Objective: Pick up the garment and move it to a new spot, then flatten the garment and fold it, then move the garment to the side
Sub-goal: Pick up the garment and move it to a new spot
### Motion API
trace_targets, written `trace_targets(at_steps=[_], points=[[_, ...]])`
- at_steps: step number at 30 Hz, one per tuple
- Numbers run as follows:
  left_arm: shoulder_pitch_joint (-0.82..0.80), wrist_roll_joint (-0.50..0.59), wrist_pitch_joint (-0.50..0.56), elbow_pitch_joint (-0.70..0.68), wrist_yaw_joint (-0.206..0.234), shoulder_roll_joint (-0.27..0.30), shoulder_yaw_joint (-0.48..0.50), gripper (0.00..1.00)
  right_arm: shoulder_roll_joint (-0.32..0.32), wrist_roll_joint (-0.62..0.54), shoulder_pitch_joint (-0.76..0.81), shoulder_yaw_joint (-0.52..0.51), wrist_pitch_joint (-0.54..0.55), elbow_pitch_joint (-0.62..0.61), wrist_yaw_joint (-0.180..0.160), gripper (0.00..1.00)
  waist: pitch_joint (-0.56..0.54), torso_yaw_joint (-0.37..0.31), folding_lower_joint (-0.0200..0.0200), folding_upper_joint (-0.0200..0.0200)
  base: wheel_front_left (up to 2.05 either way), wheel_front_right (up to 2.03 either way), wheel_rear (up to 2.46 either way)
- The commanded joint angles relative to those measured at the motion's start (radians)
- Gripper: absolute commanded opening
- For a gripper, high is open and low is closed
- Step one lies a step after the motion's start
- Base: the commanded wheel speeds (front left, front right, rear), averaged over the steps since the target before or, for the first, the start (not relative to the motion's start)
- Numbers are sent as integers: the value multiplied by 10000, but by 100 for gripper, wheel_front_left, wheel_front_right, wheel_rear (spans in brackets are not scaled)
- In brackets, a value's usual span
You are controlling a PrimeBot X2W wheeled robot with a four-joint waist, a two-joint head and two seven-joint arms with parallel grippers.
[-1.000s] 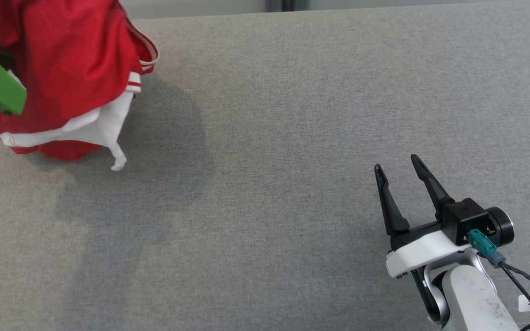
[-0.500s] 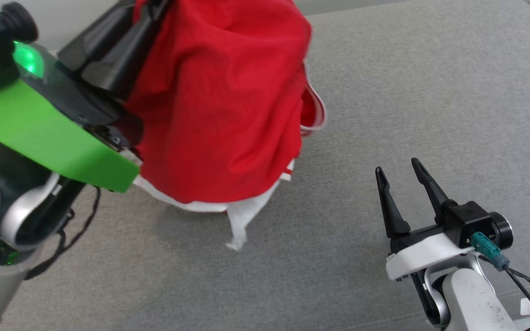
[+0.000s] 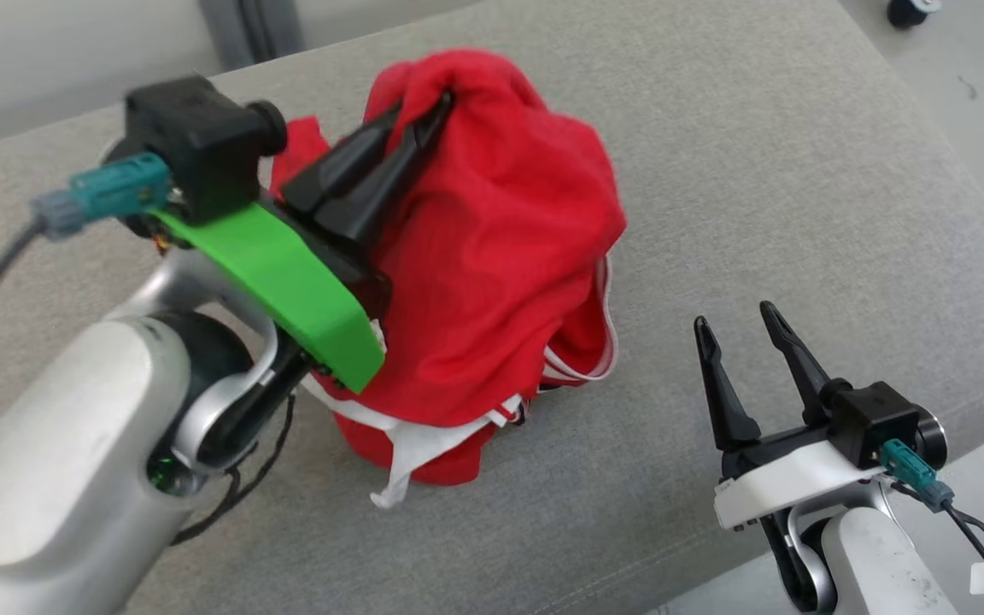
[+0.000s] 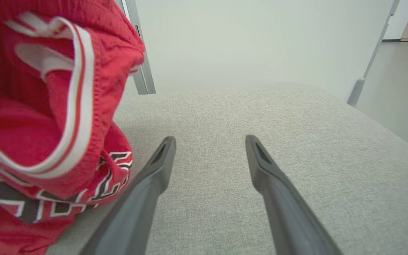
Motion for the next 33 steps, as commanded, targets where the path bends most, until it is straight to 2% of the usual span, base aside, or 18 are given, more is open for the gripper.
trace_targets(at_steps=[1,5,8,11,12,14,18,22,26,30,33], points=[[299,110,-246,470,-86,-123,-121,0,-10,48,141,-24,-32,-47,-10,100,339,-697,0,-1,0,0,0],[828,390,-1134,2491,-465,-525,-581,0,-8,72,149,-67,-32,-94,-10,100,438,-862,0,-1,0,0,0],[846,1101,-1916,4253,-843,-679,-1023,0,-8,79,149,-64,-32,-93,-10,100,467,-897,0,-1,0,0,0],[857,1481,-2895,5878,-1079,-1084,-1241,0,-13,1,163,-4,-32,-28,-10,100,414,-890,0,-1,0,0,0],[863,1477,-3189,6270,-1101,-1228,-1194,36,-13,-16,163,-7,-32,-16,-10,100,391,-867,0,-1,0,0,0],[775,1681,-3830,6980,-1146,-1425,-1233,99,-14,-51,165,-42,-32,-2,-10,100,314,-778,0,-1,0,0,0],[672,1873,-4872,7800,-1071,-1851,-1156,100,-14,-262,269,-224,-32,-18,-10,100,93,-428,0,-1,0,0,0],[1005,2039,-5386,7732,-827,-2152,-794,100,-16,-539,406,-529,-32,-98,-12,100,-246,15,0,-1,0,0,0],[1648,2472,-5468,6826,-548,-2269,-207,100,-13,-821,554,-883,-32,-255,-10,100,-609,519,0,-1,0,0,0],[2957,3186,-5467,5567,-326,-2329,541,100,-17,-1119,688,-1164,-32,-317,-12,100,-945,949,0,-1,0,0,0],[3762,3466,-5470,5070,-384,-2505,807,100,-16,-1231,772,-1278,-32,-324,-12,100,-1078,1179,0,-1,0,0,0]])
